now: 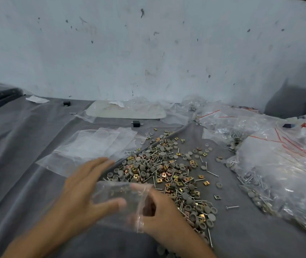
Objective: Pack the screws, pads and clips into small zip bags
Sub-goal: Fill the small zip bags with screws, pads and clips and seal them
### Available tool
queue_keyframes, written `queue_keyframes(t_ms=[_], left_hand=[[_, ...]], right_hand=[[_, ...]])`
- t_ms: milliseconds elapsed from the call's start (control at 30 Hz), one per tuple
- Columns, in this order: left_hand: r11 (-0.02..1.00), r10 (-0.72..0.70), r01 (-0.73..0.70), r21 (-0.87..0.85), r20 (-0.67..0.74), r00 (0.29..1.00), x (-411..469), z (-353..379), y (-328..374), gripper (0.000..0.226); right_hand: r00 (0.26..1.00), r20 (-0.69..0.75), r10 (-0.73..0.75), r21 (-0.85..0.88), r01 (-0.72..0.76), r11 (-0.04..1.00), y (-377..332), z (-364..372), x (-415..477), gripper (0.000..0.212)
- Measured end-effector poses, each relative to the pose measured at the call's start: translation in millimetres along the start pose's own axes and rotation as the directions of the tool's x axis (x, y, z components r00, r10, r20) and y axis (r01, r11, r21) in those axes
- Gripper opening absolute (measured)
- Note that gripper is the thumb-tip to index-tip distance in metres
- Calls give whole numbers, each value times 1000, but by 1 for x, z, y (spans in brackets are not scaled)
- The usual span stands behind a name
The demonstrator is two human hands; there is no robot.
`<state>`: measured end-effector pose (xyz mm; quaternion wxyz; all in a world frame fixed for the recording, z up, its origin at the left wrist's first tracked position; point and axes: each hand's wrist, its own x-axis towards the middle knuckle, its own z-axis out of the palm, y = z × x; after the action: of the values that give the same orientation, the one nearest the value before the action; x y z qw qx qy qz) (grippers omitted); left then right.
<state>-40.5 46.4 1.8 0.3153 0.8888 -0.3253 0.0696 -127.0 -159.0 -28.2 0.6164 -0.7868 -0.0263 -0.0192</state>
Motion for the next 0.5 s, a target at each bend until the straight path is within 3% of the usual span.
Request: queue_keyframes(t_ms=[100,167,267,367,500], left_hand=[[979,187,-197,51,163,969,-7,15,16,127],[948,254,-281,152,177,951,-10,26,18,122],[981,161,-181,67,235,959,-12,26,18,121],[976,201,-215,36,233,951,-16,24,15,121],[990,138,-140,-6,214,967,-18,25,19,115]], right_hand=[[999,-13,-41,-90,40,995,4,7,-1,55],[999,11,-44,-126,45,991,1,8,-5,45],[997,39,-72,-139,77,987,-4,8,-8,30],[998,14,-67,-162,69,984,-4,7,-5,25],[994,47,-103,-201,110,973,-5,6,-1,19]])
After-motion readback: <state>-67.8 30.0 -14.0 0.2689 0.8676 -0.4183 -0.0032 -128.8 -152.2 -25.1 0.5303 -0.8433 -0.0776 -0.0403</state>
